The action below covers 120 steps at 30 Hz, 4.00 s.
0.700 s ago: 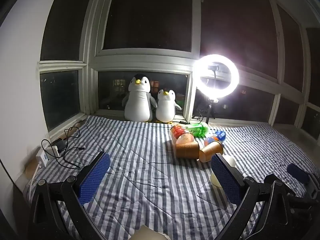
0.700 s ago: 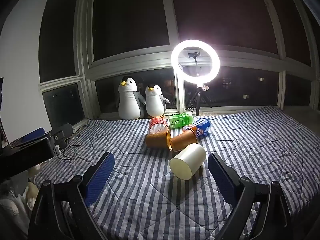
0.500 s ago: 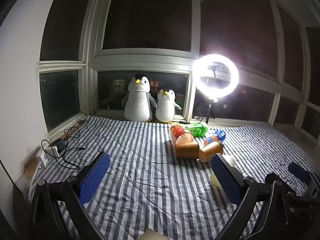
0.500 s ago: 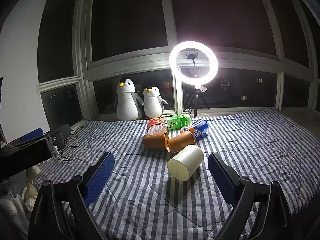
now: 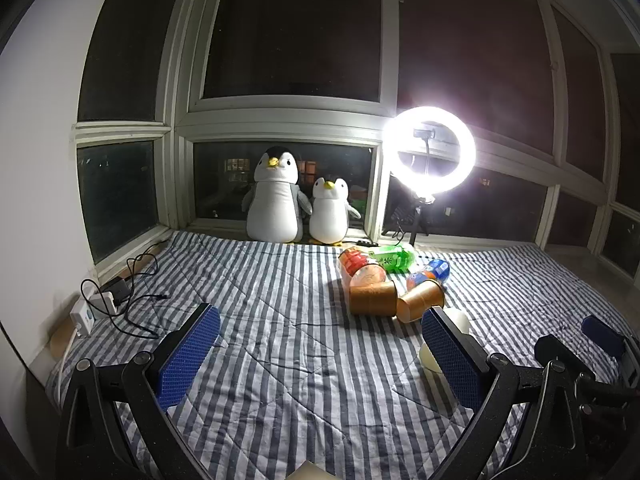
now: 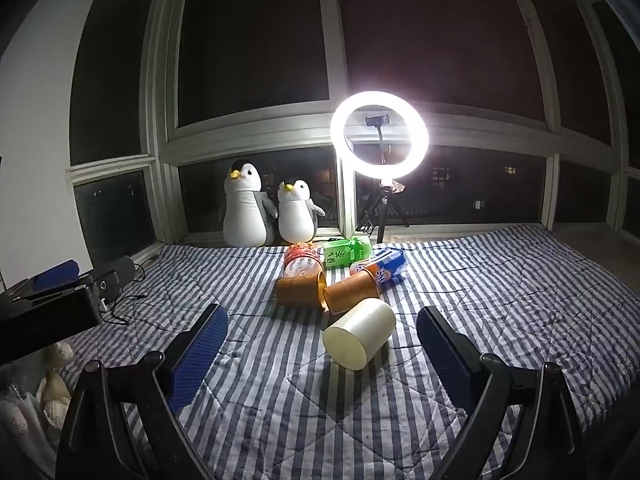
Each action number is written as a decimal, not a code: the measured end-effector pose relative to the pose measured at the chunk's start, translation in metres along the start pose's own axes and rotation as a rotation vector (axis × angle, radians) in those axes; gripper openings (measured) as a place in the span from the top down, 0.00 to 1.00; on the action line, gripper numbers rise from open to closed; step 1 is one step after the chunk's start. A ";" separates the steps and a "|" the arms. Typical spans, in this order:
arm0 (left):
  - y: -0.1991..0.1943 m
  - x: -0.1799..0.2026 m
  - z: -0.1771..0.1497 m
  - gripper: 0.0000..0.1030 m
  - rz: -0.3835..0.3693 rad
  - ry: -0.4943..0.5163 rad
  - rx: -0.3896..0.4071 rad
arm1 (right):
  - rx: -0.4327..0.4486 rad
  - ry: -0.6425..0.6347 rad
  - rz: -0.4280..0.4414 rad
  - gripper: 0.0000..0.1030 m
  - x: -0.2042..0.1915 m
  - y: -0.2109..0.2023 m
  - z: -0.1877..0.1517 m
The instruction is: Flip cup upside down
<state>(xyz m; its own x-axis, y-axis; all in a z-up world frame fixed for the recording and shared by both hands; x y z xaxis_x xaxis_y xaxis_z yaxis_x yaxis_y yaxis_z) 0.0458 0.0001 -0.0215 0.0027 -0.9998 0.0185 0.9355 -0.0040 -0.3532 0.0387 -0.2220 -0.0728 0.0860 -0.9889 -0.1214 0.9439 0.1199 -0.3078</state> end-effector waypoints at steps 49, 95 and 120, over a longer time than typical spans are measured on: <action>0.064 0.010 0.004 0.01 -0.049 0.009 -0.125 | 0.003 0.022 -0.127 0.05 0.034 0.024 0.012; 0.486 0.077 -0.004 0.01 -0.172 -0.300 -0.876 | -0.147 0.133 -0.310 0.05 0.140 0.063 -0.024; 0.513 0.061 -0.012 0.14 -0.130 -0.341 -0.901 | -0.148 0.142 -0.332 0.05 0.154 0.060 -0.022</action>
<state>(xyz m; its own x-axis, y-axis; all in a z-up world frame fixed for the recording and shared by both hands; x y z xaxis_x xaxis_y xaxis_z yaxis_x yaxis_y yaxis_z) 0.5219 -0.0632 -0.2124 0.1534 -0.9320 0.3285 0.3149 -0.2690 -0.9102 0.1011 -0.3651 -0.1309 -0.2716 -0.9551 -0.1186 0.8555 -0.1832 -0.4844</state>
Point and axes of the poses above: each gripper's, at about its wrist camera, not at the fingertips, and y roughly the way its jaws point, x to its right, z to its top, the point moved 5 cm from there along y, roughly the way its jaws point, and after that the axes turned 3 degrees about y, right-handed, at the moved point
